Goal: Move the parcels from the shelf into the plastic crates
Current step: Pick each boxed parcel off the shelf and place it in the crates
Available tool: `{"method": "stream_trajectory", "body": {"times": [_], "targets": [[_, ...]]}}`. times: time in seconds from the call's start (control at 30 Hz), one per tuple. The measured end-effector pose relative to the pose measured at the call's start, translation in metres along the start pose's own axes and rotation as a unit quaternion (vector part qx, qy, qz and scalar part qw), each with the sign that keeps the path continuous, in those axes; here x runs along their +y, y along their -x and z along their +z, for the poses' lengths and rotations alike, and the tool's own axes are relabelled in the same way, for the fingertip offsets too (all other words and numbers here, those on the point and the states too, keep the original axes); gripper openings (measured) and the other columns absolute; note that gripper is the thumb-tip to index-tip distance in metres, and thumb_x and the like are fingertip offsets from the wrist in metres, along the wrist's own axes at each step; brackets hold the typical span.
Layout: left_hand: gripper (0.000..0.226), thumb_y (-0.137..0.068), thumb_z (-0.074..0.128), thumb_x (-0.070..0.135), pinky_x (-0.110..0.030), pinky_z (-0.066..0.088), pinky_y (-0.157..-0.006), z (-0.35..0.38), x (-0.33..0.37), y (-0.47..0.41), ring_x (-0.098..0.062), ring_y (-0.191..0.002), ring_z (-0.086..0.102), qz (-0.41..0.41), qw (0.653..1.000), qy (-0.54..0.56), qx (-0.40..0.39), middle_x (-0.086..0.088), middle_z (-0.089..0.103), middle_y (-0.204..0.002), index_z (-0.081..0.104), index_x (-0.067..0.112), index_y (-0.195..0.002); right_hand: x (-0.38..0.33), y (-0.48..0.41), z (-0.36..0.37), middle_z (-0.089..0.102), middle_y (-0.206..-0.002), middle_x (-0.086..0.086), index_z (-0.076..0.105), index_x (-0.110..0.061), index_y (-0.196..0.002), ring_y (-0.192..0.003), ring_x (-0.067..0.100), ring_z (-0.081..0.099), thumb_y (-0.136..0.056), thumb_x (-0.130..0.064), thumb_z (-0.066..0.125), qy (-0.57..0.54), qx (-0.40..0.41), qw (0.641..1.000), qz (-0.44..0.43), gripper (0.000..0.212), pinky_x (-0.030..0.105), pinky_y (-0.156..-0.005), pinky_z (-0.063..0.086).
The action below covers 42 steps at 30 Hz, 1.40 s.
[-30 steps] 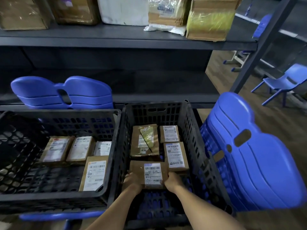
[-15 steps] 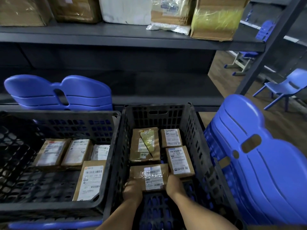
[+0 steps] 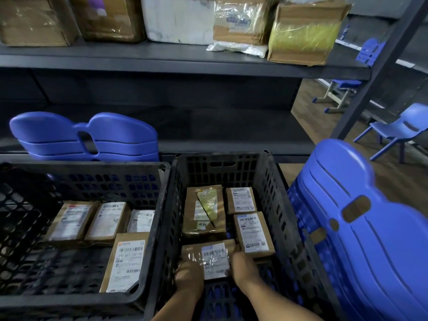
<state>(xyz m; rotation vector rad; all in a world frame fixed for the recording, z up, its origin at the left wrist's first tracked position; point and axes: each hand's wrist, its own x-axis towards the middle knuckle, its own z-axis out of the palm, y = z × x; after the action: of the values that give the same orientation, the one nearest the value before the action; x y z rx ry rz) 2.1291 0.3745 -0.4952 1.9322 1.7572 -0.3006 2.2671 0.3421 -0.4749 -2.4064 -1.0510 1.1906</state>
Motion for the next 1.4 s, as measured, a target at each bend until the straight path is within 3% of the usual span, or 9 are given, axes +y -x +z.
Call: {"method": "stream_trajectory", "body": {"times": [0.1, 0.2, 0.33, 0.5, 0.63, 0.8, 1.03, 1.2, 1.4], "targets": [[0.047, -0.099, 0.028, 0.009, -0.029, 0.046, -0.100, -0.002, 0.001, -0.007, -0.025, -0.125, 0.052, -0.008, 0.999, -0.015, 0.043, -0.015, 0.042, -0.143, 0.020, -0.004, -0.144, -0.008, 0.000, -0.007, 0.061, -0.118, 0.012, 0.058, -0.004, -0.120, -0.105, 0.025, 0.060, -0.096, -0.010, 0.039, 0.174, 0.029, 0.977, -0.118, 0.031, 0.032, -0.086, 0.049], [0.065, -0.093, 0.033, 0.002, -0.035, 0.036, -0.108, -0.001, -0.008, -0.011, -0.030, -0.142, 0.029, 0.050, 0.996, -0.076, -0.010, -0.020, 0.000, -0.159, 0.002, -0.002, -0.150, -0.003, -0.003, -0.012, 0.035, -0.145, 0.020, 0.025, 0.000, -0.146, -0.131, 0.032, 0.040, -0.094, 0.000, 0.043, 0.367, -0.005, 0.904, -0.217, 0.054, 0.037, -0.103, 0.039], [0.088, -0.089, 0.053, 0.014, -0.038, 0.007, -0.120, 0.010, -0.012, -0.007, -0.035, -0.147, -0.008, 0.119, 0.976, -0.152, -0.101, -0.021, -0.012, -0.158, -0.008, -0.003, -0.149, 0.021, -0.010, -0.002, 0.004, -0.159, 0.015, 0.009, -0.007, -0.152, -0.147, 0.032, 0.004, -0.094, -0.015, 0.051, 0.469, -0.097, 0.838, -0.261, 0.072, 0.040, -0.117, 0.021], [0.100, -0.084, 0.061, 0.023, -0.041, 0.000, -0.121, 0.022, -0.009, -0.010, -0.033, -0.147, -0.013, 0.137, 0.958, -0.192, -0.164, -0.017, -0.015, -0.158, -0.010, 0.000, -0.150, 0.030, -0.017, 0.012, -0.004, -0.158, 0.020, 0.000, 0.004, -0.149, -0.146, 0.033, -0.010, -0.100, -0.036, 0.040, 0.585, -0.091, 0.758, -0.273, 0.075, 0.038, -0.117, -0.001], [0.100, -0.086, 0.059, 0.027, -0.048, -0.006, -0.119, 0.022, -0.005, -0.015, -0.034, -0.144, -0.020, 0.116, 0.958, -0.199, -0.172, -0.017, -0.021, -0.157, -0.014, -0.001, -0.149, 0.026, -0.025, 0.024, -0.006, -0.158, 0.022, -0.002, 0.004, -0.149, -0.145, 0.035, -0.012, -0.099, -0.042, 0.039, 0.631, -0.085, 0.724, -0.264, 0.079, 0.041, -0.117, -0.002], [0.096, -0.089, 0.056, 0.026, -0.045, -0.010, -0.118, 0.017, -0.006, -0.018, -0.033, -0.144, -0.023, 0.113, 0.958, -0.185, -0.185, -0.014, -0.025, -0.156, -0.015, 0.002, -0.149, 0.030, -0.034, 0.031, -0.003, -0.159, 0.017, -0.001, 0.005, -0.149, -0.145, 0.036, -0.013, -0.100, -0.040, 0.037, 0.619, -0.097, 0.734, -0.262, 0.077, 0.048, -0.116, -0.007], [0.089, -0.091, 0.052, 0.023, -0.041, -0.003, -0.120, -0.007, -0.006, -0.006, -0.035, -0.146, -0.013, 0.137, 0.963, -0.192, -0.131, -0.018, -0.012, -0.158, -0.009, -0.002, -0.149, 0.010, -0.014, 0.000, 0.003, -0.159, 0.017, 0.006, -0.003, -0.151, -0.147, 0.032, 0.003, -0.094, -0.018, 0.044, 0.488, -0.078, 0.830, -0.260, 0.070, 0.039, -0.118, 0.013], [0.079, -0.092, 0.047, 0.026, -0.034, 0.006, -0.121, -0.061, 0.004, 0.023, -0.030, -0.148, 0.002, 0.134, 0.972, -0.181, -0.063, -0.016, 0.003, -0.160, 0.002, 0.001, -0.151, -0.022, 0.020, -0.044, -0.005, -0.160, 0.011, 0.001, -0.006, -0.152, -0.148, 0.026, -0.004, -0.099, -0.027, 0.035, 0.458, -0.041, 0.848, -0.265, 0.067, 0.040, -0.120, 0.015], [0.077, -0.095, 0.046, 0.026, -0.037, 0.003, -0.122, -0.159, 0.022, 0.060, -0.028, -0.149, 0.001, 0.183, 0.961, -0.203, 0.034, -0.015, 0.000, -0.160, -0.001, 0.000, -0.151, -0.086, 0.075, -0.117, -0.002, -0.161, 0.008, 0.002, -0.009, -0.153, -0.148, 0.024, -0.001, -0.098, -0.018, 0.040, 0.412, 0.031, 0.862, -0.295, 0.067, 0.037, -0.119, 0.010]]}}
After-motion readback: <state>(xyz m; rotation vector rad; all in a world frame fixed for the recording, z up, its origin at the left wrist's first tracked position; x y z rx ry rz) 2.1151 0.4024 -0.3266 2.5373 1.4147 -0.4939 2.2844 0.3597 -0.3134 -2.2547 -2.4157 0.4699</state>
